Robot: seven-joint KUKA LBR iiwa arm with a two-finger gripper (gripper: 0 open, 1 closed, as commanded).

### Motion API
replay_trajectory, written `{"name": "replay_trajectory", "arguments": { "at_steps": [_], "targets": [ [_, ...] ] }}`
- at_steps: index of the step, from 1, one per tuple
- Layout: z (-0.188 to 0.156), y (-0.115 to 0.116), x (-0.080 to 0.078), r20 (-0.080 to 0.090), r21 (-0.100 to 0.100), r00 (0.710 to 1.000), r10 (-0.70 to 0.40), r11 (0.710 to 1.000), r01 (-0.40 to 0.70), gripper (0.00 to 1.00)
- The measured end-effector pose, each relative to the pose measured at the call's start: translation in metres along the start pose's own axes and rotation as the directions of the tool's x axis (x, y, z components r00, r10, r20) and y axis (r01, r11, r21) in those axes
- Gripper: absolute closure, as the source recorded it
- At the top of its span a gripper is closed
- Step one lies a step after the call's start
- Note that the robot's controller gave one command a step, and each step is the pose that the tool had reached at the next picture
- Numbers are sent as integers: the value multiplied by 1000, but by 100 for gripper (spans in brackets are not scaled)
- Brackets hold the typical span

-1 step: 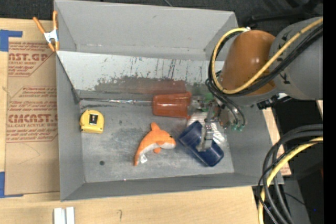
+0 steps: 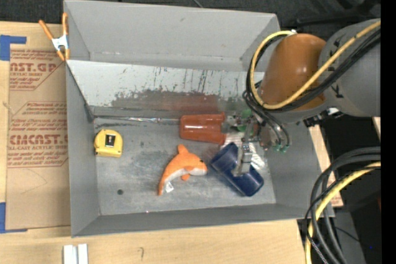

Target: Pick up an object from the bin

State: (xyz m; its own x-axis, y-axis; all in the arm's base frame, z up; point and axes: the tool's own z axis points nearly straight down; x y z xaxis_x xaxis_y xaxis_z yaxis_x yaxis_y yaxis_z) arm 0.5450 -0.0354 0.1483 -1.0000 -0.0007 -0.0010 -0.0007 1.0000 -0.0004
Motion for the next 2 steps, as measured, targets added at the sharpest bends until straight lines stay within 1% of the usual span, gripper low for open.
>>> {"name": "replay_trajectory", "arguments": {
  "at_steps": [1, 2],
  "targets": [
    [40, 48, 10, 2, -1, 994, 110, 994, -110, 0],
    [40, 75, -14, -13, 1, 989, 148, 989, -148, 0]
  ]
}}
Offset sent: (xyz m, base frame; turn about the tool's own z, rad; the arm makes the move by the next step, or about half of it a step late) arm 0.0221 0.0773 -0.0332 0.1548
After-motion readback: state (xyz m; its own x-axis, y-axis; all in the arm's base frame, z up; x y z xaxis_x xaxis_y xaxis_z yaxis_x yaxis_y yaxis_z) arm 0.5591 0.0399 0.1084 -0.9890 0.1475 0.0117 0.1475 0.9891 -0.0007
